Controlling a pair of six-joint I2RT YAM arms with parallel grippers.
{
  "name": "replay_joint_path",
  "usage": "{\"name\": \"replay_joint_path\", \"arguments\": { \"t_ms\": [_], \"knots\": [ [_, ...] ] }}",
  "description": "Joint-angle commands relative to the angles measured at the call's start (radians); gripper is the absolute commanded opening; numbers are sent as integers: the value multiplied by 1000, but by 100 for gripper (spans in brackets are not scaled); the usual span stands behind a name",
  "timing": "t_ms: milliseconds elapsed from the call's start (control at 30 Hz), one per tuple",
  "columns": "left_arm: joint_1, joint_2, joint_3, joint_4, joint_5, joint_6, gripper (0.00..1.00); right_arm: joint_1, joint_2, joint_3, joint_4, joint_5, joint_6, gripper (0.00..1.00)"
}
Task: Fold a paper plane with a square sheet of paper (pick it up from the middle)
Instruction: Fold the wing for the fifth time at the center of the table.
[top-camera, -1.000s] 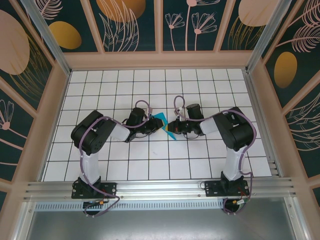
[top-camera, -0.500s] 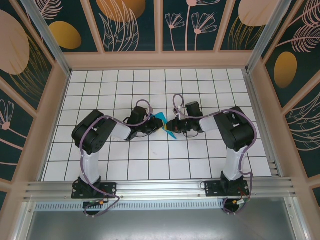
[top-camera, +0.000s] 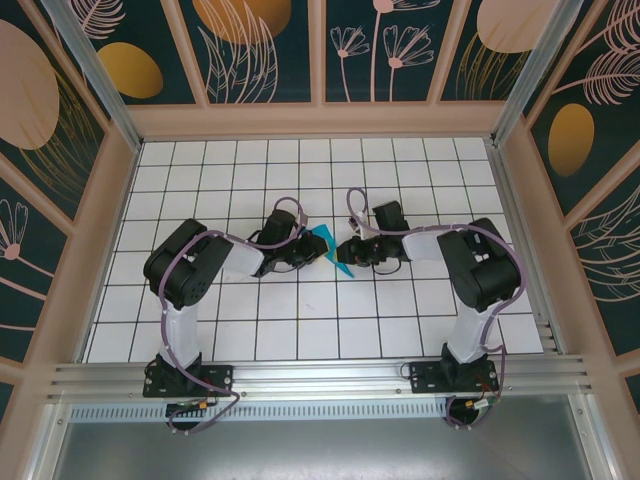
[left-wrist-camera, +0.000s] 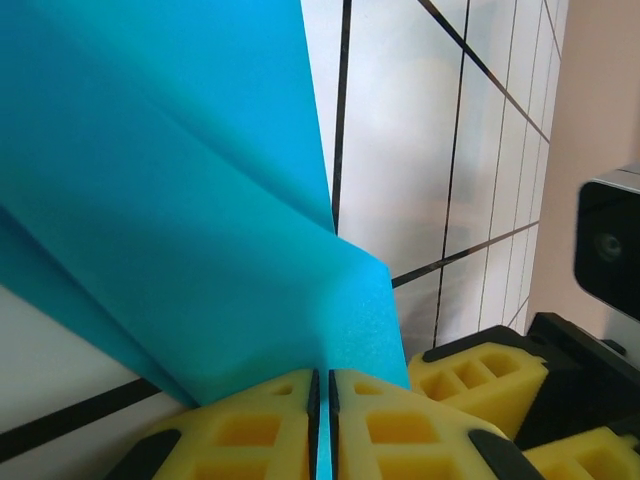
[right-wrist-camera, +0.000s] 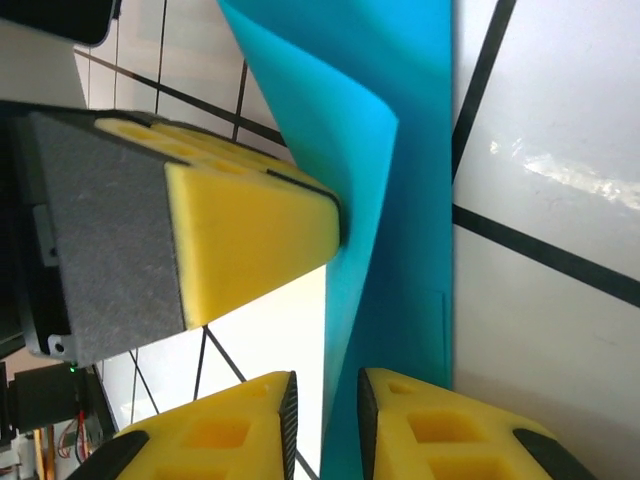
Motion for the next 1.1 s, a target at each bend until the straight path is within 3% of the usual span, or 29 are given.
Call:
{"name": "replay_joint_path", "arguments": {
  "t_ms": [0, 167, 333, 533, 800, 1067],
  "knots": [
    [-4, 79, 12, -127, -85, 38, 14, 20, -44, -7, -62, 66, -96, 27],
    [-4, 75, 15, -141, -88, 43, 14, 51, -36, 13, -113, 154, -142, 24],
    [-5, 75, 15, -145, -88, 45, 14, 56, -27, -8, -101, 171, -142, 15],
    [-4, 49, 39, -157, -77, 89, 16, 46, -4, -29, -57, 104, -119, 5],
    [-6, -77, 13, -23, -4, 129, 25, 17, 30, -51, 6, 16, -30, 1],
    [-41, -92, -61, 62, 5, 89, 24, 10, 68, -50, -2, 45, 5, 1]
  ]
}}
